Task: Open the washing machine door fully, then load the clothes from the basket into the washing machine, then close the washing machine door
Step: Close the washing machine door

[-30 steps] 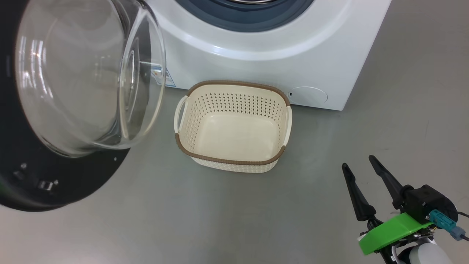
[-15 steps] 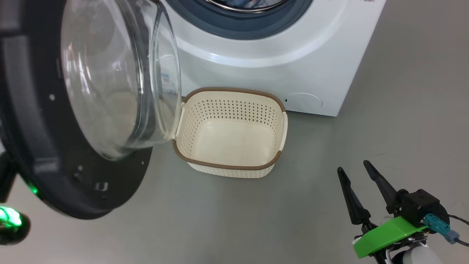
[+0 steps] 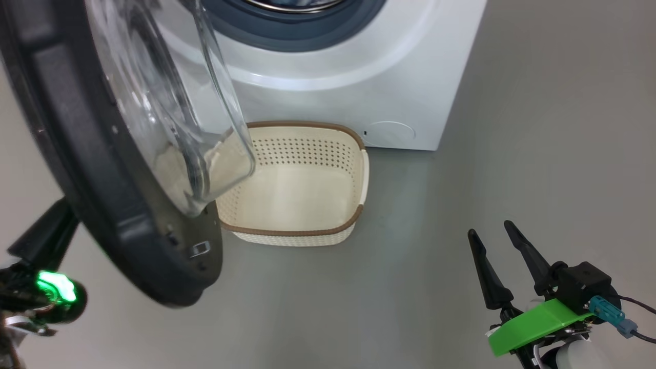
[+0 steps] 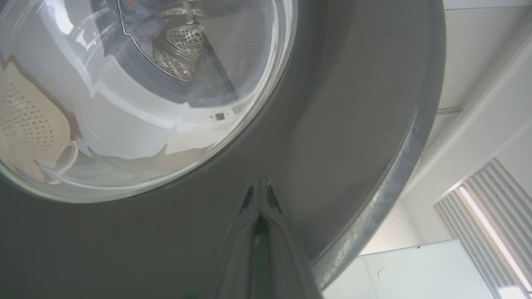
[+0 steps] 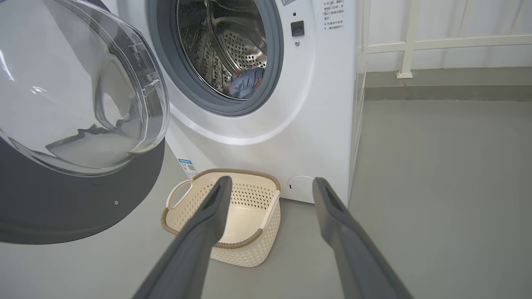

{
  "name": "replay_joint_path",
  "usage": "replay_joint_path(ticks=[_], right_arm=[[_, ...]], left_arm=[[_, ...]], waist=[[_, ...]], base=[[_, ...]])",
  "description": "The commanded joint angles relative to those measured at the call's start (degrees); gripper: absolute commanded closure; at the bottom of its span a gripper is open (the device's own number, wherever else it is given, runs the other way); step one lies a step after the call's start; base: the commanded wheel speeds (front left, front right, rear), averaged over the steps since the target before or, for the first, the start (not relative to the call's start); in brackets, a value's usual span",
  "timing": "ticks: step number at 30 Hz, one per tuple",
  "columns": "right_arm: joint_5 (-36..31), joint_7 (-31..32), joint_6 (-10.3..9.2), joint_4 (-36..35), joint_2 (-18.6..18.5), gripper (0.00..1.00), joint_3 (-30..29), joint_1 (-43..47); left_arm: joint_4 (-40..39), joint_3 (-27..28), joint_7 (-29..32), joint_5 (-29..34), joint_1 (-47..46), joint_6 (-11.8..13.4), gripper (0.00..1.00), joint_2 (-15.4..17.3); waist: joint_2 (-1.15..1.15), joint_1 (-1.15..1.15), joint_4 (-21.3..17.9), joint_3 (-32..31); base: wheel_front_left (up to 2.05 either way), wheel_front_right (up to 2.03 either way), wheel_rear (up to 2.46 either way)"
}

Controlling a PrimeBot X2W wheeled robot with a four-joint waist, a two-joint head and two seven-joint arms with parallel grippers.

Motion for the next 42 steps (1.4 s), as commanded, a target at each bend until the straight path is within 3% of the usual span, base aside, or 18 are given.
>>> replay_joint_path(ticks=[1, 8, 21, 29, 42], right_arm=[[0.6, -0.8, 0.09, -1.0, 0.1, 0.0, 1.3, -1.6], [0.9, -1.1, 0.09, -0.3, 0.6, 0.0, 1.4, -2.4], [0.8, -1.2, 0.09, -1.0, 1.0, 0.0, 0.4, -3.2], [0.9, -1.2, 0.09, -1.4, 1.5, 0.0, 0.3, -3.8], [1.1, -1.2, 0.09, -1.8, 2.3, 0.0, 0.3, -4.4]], left_arm=[[-2.3, 0.1, 0.6, -0.8, 0.1, -0.5, 1.0, 1.0], [-5.0, -6.3, -1.9, -3.1, 0.6, -2.1, 1.0, -0.1], [-2.0, -19.8, -15.4, -8.1, -3.3, -5.0, 1.0, -0.2], [-1.4, -21.4, -22.2, -6.6, -8.2, -5.1, 1.0, -0.2], [0.5, -21.0, -27.4, -4.9, -14.7, -5.2, 1.0, -0.2]], waist=[[0.0, 0.0, -1.5, 1.1], [0.0, 0.0, -4.2, 2.5], [0.0, 0.0, -8.7, 5.1], [0.0, 0.0, -12.2, 6.5], [0.0, 0.0, -17.6, 9.1]], base=[[0.0, 0.0, 0.0], [0.0, 0.0, 0.0], [0.0, 0.0, 0.0], [0.0, 0.0, 0.0], [0.0, 0.0, 0.0]])
